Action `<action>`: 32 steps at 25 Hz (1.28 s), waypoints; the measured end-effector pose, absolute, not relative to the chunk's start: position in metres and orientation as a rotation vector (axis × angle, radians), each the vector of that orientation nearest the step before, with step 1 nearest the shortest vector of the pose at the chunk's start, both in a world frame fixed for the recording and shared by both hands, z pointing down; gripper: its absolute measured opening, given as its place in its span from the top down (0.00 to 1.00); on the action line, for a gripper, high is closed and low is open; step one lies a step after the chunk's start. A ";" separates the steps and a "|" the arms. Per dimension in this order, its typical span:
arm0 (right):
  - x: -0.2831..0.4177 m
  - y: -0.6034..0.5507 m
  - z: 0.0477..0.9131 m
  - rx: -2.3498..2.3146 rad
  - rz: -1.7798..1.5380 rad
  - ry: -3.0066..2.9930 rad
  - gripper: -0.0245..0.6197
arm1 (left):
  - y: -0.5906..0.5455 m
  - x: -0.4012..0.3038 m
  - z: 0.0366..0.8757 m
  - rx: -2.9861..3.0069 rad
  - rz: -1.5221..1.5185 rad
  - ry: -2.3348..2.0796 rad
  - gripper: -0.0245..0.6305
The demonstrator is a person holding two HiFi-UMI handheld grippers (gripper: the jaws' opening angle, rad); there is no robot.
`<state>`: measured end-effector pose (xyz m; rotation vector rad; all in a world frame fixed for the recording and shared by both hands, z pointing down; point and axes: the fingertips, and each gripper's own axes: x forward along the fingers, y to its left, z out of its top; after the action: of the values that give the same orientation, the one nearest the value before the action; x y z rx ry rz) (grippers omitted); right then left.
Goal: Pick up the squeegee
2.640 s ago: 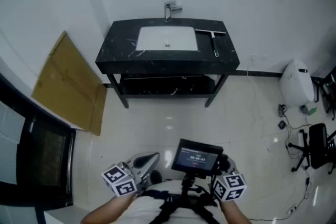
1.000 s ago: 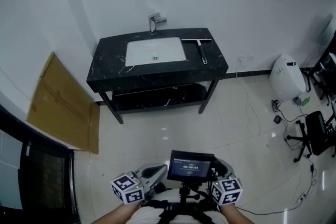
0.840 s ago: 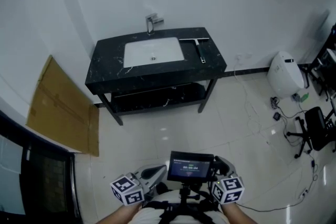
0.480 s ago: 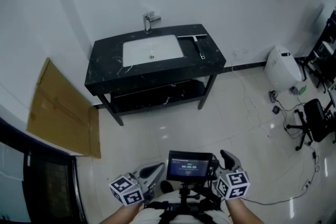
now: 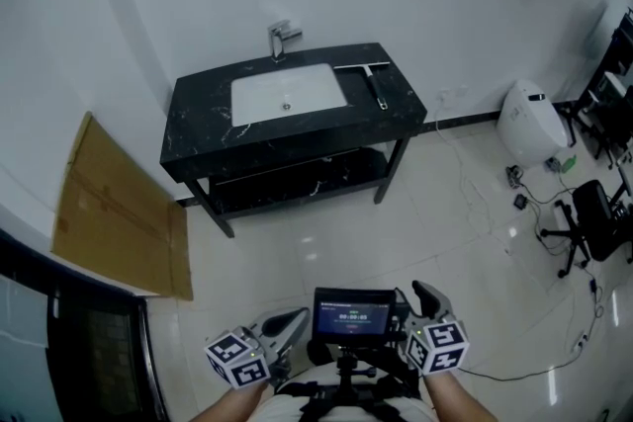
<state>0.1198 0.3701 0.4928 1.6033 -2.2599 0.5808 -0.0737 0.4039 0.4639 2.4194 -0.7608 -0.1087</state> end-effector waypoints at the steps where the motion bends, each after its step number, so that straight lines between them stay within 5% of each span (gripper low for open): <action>1: 0.120 0.366 0.492 1.601 0.576 -2.265 0.69 | 0.401 -0.073 0.464 2.419 -0.106 -0.768 0.97; 32: 0.201 0.196 0.491 1.434 0.577 -2.409 0.69 | 0.257 0.006 0.447 2.348 -0.148 -1.039 0.97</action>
<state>0.2007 0.1962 0.4911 1.4342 -2.4090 0.5767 0.0064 0.2574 0.4474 2.3476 -1.0386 -0.1484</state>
